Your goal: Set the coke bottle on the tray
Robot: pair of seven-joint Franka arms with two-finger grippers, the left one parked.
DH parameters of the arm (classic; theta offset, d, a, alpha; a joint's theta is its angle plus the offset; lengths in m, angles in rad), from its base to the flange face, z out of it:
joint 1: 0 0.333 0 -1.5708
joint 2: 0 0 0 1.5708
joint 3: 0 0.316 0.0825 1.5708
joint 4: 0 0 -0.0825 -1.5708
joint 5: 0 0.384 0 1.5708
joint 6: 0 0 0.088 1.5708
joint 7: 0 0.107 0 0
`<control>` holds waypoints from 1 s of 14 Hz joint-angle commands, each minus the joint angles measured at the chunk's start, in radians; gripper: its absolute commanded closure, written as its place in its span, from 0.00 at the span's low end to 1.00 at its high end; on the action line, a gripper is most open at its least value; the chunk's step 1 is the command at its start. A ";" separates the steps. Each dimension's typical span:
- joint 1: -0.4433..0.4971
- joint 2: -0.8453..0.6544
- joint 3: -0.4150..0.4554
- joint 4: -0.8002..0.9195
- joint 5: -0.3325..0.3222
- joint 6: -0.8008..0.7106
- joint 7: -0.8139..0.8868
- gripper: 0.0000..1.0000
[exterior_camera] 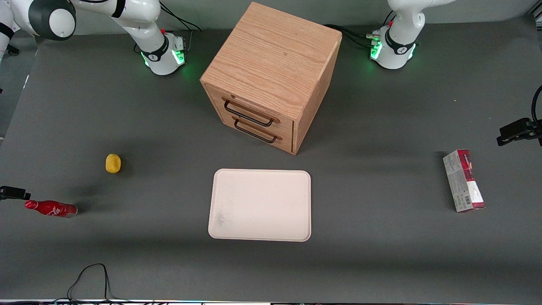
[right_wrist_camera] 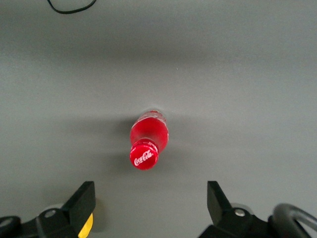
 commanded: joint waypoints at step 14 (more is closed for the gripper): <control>0.002 0.089 0.009 -0.027 0.021 0.125 -0.020 0.14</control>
